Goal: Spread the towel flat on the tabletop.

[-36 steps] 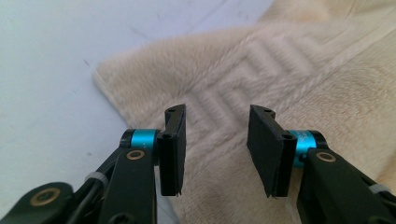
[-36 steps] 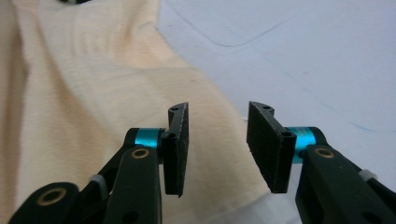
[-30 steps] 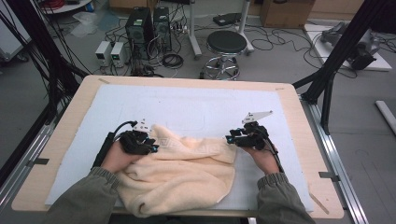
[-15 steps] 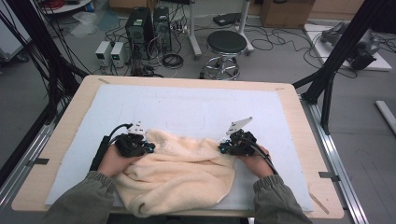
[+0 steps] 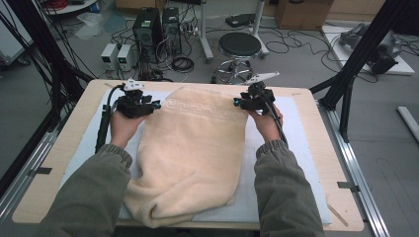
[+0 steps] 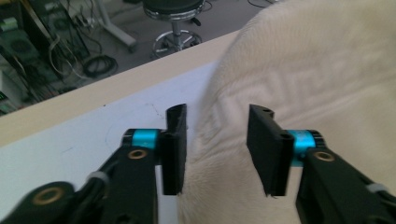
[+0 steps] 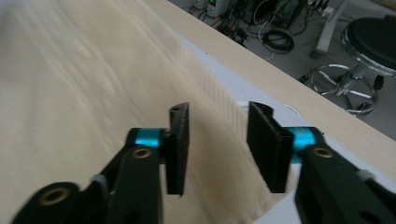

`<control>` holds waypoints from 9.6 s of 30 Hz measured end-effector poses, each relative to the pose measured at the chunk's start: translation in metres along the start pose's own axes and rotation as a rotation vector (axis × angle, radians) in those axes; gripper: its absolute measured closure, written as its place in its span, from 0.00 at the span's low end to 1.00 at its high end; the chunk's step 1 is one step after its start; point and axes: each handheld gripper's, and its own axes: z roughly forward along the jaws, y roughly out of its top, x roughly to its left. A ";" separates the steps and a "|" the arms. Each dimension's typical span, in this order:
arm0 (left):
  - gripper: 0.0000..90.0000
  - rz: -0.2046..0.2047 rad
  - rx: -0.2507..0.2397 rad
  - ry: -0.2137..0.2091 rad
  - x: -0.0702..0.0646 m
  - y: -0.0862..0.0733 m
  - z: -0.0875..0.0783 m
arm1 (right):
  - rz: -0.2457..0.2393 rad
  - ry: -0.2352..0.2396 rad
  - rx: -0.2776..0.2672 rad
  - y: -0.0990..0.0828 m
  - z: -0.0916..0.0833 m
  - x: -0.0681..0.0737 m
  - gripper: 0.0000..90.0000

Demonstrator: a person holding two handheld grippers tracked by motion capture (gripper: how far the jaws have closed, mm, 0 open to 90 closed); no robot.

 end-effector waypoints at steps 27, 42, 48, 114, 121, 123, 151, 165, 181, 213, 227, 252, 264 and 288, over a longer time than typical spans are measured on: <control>0.47 0.193 0.079 -0.263 -0.051 -0.118 -0.076 | -0.133 0.257 0.068 -0.108 -0.053 0.103 0.45; 0.95 0.219 0.206 -0.320 -0.068 -0.135 -0.058 | -0.232 0.338 0.175 -0.138 -0.031 0.122 0.96; 0.98 0.169 0.147 -0.277 -0.062 -0.113 -0.052 | -0.238 0.236 0.130 -0.108 -0.033 0.097 0.96; 0.93 0.253 0.045 -0.337 -0.111 -0.092 -0.060 | -0.292 0.500 0.104 -0.149 -0.088 0.144 0.95; 0.93 0.182 0.100 -0.240 -0.095 -0.086 -0.014 | -0.282 0.443 0.191 -0.157 -0.071 0.130 0.95; 0.93 0.165 0.113 -0.241 -0.090 -0.087 -0.012 | -0.274 0.448 0.177 -0.156 -0.070 0.127 0.92; 0.74 0.331 0.177 -0.432 -0.125 -0.135 -0.055 | -0.298 0.492 0.130 -0.113 -0.002 0.158 0.91; 0.96 0.282 0.092 -0.403 -0.118 -0.114 -0.066 | -0.253 0.336 0.030 -0.112 -0.071 0.113 0.94; 0.61 0.322 0.204 -0.415 -0.122 -0.127 -0.040 | -0.131 0.259 0.101 -0.115 -0.046 0.072 0.77; 0.79 0.089 0.082 -0.158 -0.059 -0.081 -0.013 | -0.245 0.324 0.088 -0.095 0.005 0.114 0.93; 0.60 0.232 0.106 -0.316 -0.084 -0.099 -0.052 | -0.208 0.223 0.027 -0.094 -0.045 0.089 0.89; 0.93 0.302 0.041 -0.271 -0.112 -0.095 -0.096 | -0.280 0.337 -0.006 -0.089 -0.069 0.111 0.92; 0.92 0.174 0.162 -0.087 -0.061 -0.094 -0.039 | -0.197 0.240 0.075 -0.080 -0.017 0.088 0.93; 0.58 0.242 0.152 -0.246 -0.079 -0.109 -0.044 | -0.149 0.252 0.044 -0.109 -0.048 0.080 0.69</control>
